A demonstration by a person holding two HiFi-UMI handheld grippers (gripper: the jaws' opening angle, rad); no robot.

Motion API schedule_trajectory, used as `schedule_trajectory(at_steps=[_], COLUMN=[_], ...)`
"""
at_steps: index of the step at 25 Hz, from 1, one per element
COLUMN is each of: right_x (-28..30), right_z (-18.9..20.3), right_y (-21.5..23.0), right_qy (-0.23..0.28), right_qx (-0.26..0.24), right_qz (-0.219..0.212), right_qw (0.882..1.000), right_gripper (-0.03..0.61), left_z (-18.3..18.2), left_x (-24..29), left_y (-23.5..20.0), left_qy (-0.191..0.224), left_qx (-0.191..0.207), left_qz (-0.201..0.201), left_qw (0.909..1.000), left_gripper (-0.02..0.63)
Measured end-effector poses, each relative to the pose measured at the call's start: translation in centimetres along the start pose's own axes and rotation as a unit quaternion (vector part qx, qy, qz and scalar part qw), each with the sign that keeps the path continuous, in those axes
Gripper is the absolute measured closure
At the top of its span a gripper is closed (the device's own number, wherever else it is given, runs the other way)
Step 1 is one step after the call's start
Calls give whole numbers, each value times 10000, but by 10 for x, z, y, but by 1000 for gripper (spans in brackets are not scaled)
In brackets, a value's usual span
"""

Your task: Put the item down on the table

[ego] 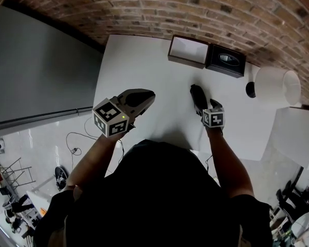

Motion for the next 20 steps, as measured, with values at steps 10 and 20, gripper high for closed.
schedule_trajectory(at_steps=[10, 20], right_x=[-39, -87], right_z=[6, 12], right_y=[2, 20], right_qy=[290, 609], right_qx=[92, 180], right_qz=[20, 178], right_qw=[9995, 9978], right_gripper=[218, 238], left_z=[2, 3], left_x=[0, 1], left_y=[30, 64], left_qy=[107, 211], left_qx=[98, 247], left_qz=[99, 186], left_qw=[9998, 9993], left_gripper=[574, 574])
Point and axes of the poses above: the fingertips, and each gripper's own axes: x forward along the fingers, y to its right, z out of its underside, the point moved 8 cm from there along -x, backward along the fingers, and after that the axes turned 1 degree about z, right-handed, at the moved point
